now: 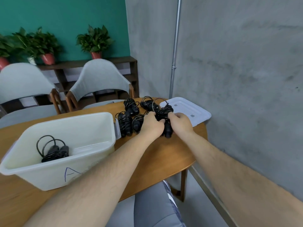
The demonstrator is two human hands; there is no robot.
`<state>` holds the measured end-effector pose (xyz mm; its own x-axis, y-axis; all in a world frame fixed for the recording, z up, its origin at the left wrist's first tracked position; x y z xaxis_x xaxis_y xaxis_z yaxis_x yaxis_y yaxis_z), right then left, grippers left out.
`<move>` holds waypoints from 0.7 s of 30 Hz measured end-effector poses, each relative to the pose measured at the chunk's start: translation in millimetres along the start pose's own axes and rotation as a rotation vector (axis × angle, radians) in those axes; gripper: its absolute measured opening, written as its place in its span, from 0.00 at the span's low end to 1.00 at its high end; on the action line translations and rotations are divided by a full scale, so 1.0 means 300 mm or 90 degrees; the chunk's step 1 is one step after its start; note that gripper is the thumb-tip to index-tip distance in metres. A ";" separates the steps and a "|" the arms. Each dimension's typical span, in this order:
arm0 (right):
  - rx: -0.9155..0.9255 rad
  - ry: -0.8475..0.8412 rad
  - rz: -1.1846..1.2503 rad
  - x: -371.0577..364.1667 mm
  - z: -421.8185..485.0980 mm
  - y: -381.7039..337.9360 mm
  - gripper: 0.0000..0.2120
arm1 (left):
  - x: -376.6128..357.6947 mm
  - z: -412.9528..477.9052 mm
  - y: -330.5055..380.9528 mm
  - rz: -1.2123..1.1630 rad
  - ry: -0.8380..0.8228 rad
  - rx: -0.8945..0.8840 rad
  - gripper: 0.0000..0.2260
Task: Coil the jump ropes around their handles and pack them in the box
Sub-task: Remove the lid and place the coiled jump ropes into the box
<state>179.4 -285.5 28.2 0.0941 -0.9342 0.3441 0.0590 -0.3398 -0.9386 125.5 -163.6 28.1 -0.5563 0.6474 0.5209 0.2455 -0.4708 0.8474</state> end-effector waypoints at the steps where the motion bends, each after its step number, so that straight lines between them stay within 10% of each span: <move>1: 0.011 0.001 0.008 0.004 -0.004 -0.025 0.12 | 0.023 -0.002 0.024 -0.008 0.002 -0.005 0.22; 4: 0.028 -0.001 0.031 0.011 -0.034 -0.121 0.12 | 0.125 -0.010 0.098 -0.047 0.025 -0.032 0.04; 11: 0.114 -0.029 0.057 -0.042 -0.135 -0.374 0.12 | 0.413 -0.050 0.184 -0.078 0.079 -0.067 0.04; 16: 0.133 -0.132 0.076 -0.182 -0.241 -0.480 0.12 | 0.643 -0.086 0.098 -0.104 0.127 -0.017 0.29; 21: 0.131 -0.264 0.061 -0.378 -0.338 -0.536 0.13 | 0.849 -0.143 -0.048 -0.102 0.152 0.026 0.23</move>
<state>58.6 -136.0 137.9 0.4958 -0.8237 0.2753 0.2217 -0.1864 -0.9571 -53.8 -17.5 144.2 -0.7602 0.5501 0.3456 0.1687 -0.3466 0.9227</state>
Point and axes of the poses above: each hand's wrist, its own z-axis towards the middle knuckle, its own x-axis out of the back of the hand, y = z × x, the point moved 4 cm from there along z, towards the middle knuckle, and after that the axes turned 7 degrees about y, right-handed, at the moved point
